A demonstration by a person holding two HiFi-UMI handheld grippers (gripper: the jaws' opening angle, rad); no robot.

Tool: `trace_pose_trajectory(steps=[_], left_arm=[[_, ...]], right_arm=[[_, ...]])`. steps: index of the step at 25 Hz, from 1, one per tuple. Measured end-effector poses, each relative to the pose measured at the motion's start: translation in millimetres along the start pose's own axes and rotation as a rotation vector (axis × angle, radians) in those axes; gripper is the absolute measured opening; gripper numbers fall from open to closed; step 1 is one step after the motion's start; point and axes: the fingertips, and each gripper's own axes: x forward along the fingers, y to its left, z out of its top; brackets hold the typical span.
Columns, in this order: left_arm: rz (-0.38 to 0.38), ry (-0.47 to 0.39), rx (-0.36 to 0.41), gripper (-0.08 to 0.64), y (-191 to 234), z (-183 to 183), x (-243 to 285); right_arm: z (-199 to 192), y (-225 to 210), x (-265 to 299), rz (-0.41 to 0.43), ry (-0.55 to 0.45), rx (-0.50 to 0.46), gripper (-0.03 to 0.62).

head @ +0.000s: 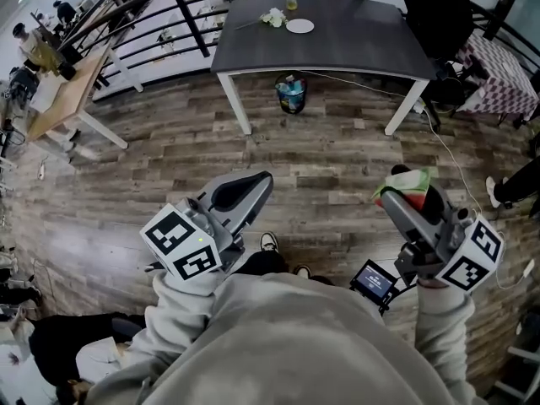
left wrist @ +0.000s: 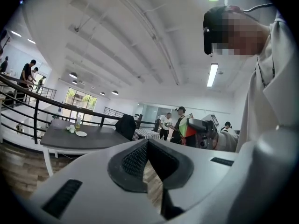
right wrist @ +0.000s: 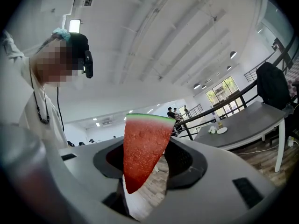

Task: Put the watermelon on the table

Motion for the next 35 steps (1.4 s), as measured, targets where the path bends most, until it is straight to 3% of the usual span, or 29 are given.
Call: trace_pose_trajectory(steps=[6,13,22,35], left_arm=[[-0.011,-0.001,0.023,0.007,30,13,18],[-0.082,-0.020,0.003,0.008,51,8,54],[-0.129,0.005,0.003,0.006,123,28,78],[-0.117,0.018,-0.033,0.006,247,50,90]], right_arm=[[8,-26,12,-0.026,-0.011,0.015,0.213],[12,-58,26,-0.067,-0.018,0.007,0.213],[35,-100,81,-0.093,-0.018,-0.008,0.213],[48,-145,190,-0.146,0.014,0.023,0.213]])
